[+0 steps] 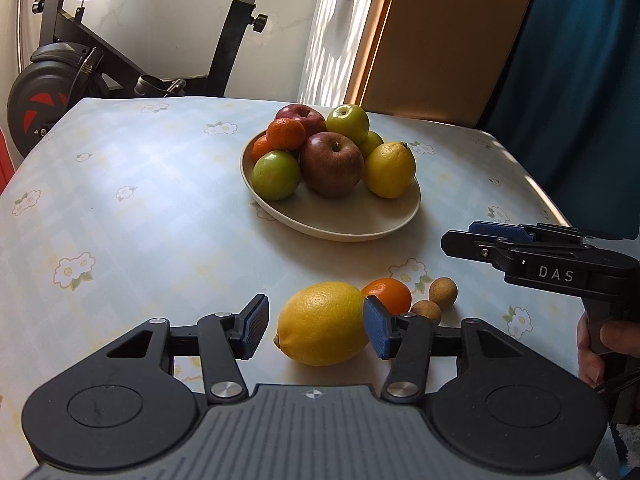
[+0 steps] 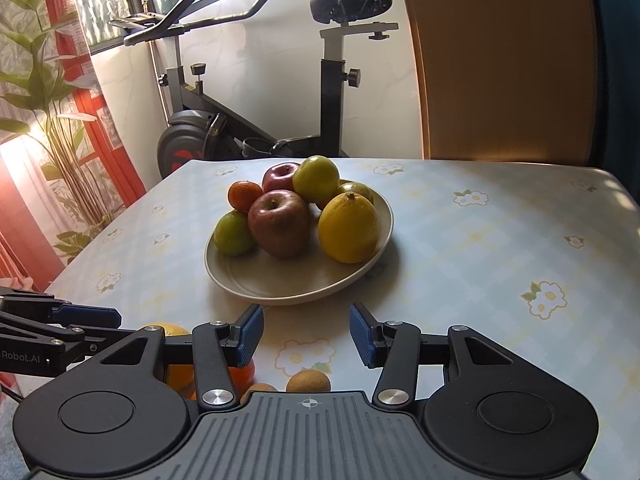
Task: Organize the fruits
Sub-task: 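Withdraw both tools from the plate toward the remaining lemon and tangerines, then grasp the yellow lemon on the table with the left gripper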
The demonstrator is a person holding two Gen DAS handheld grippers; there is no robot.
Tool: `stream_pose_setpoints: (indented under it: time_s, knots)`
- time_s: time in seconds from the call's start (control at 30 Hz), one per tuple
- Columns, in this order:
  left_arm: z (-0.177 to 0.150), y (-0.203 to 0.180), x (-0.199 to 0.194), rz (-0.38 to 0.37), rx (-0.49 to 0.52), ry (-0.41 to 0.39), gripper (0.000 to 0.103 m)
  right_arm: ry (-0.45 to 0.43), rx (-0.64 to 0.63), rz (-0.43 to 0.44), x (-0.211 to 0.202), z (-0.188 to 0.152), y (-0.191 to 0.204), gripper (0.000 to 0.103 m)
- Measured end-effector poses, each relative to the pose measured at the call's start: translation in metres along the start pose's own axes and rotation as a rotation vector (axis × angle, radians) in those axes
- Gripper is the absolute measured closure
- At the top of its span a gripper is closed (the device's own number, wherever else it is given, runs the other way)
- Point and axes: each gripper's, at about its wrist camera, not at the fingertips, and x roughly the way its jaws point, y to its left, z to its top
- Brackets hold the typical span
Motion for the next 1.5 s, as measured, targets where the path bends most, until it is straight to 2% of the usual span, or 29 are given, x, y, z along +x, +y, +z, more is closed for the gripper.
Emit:
stream_pose_setpoints:
  time_s: [0.17, 0.47, 0.8, 1.13, 1.4, 1.5]
  knots:
    - [-0.004, -0.004, 0.005, 0.03, 0.027, 0.004, 0.046, 0.014, -0.013, 0.004, 0.002, 0.0, 0.001, 0.058]
    - [0.003, 0.015, 0.003, 0.06, -0.048, -0.02, 0.044, 0.069, -0.104, 0.054, 0.013, 0.002, 0.024, 0.058]
    - [0.022, 0.037, 0.027, -0.019, -0.154, 0.016, 0.044, 0.161, -0.289, 0.153, 0.028, 0.011, 0.06, 0.059]
    - [0.031, 0.035, 0.046, -0.084, -0.151, 0.047, 0.044, 0.256, -0.463, 0.219, 0.047, 0.015, 0.098, 0.058]
    - [0.035, 0.037, 0.055, -0.096, -0.178, 0.056, 0.044, 0.277, -0.455, 0.243, 0.061, 0.017, 0.102, 0.056]
    - [0.034, 0.047, 0.051, -0.117, -0.227, 0.06, 0.047, 0.264, -0.428, 0.247, 0.061, 0.017, 0.098, 0.058]
